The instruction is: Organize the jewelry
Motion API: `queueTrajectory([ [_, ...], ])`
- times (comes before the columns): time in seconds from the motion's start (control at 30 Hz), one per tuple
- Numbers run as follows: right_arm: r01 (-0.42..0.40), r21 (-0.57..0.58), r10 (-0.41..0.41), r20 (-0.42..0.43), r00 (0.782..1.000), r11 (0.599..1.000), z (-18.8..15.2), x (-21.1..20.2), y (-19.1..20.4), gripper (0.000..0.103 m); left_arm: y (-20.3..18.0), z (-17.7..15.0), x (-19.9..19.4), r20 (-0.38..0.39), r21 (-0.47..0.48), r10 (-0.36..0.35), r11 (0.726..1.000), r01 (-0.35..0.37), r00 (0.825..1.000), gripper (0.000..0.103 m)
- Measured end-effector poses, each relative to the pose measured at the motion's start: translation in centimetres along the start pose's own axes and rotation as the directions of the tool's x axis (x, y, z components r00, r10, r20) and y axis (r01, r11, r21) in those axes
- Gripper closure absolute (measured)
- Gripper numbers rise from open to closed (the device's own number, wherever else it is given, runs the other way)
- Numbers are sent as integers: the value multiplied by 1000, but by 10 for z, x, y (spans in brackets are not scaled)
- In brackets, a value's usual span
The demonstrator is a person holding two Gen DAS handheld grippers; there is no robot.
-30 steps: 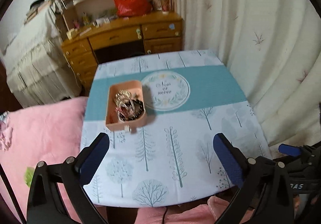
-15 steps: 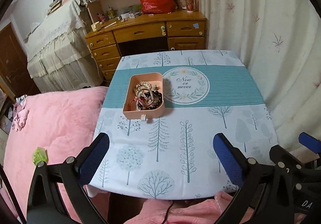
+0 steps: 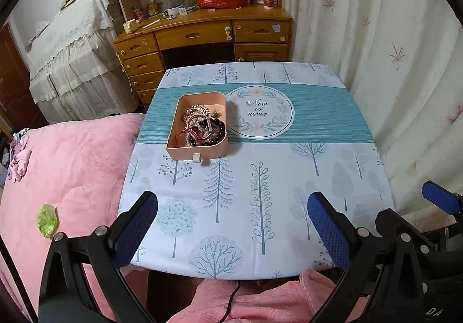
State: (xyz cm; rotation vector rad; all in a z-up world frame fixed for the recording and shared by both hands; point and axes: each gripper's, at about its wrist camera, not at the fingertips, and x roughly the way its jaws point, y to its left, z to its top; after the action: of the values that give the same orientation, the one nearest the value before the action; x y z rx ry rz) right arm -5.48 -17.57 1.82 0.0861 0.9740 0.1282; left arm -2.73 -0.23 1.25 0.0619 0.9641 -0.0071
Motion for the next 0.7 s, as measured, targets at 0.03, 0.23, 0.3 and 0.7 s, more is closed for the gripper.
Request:
queueTrajectory([
  [0.03, 0, 2, 0, 0, 1000, 1000, 0, 0, 1, 5, 0, 0, 0, 1, 1, 2, 1000, -2, 1000, 1],
  [0.23, -3, 3, 3, -3, 1000, 1000, 0, 1, 1, 5, 4, 1, -2, 12, -1, -6, 1000, 6, 1000, 1],
  [0.3, -4, 6, 4, -8, 1000, 1000, 0, 2, 2, 5, 5, 1, -3, 14, -2, -6, 1000, 6, 1000, 1],
  [0.7, -3, 9, 3, -12, 1000, 1000, -1, 5, 5, 5, 7, 3, -1, 6, -3, -9, 1000, 9, 1000, 1],
])
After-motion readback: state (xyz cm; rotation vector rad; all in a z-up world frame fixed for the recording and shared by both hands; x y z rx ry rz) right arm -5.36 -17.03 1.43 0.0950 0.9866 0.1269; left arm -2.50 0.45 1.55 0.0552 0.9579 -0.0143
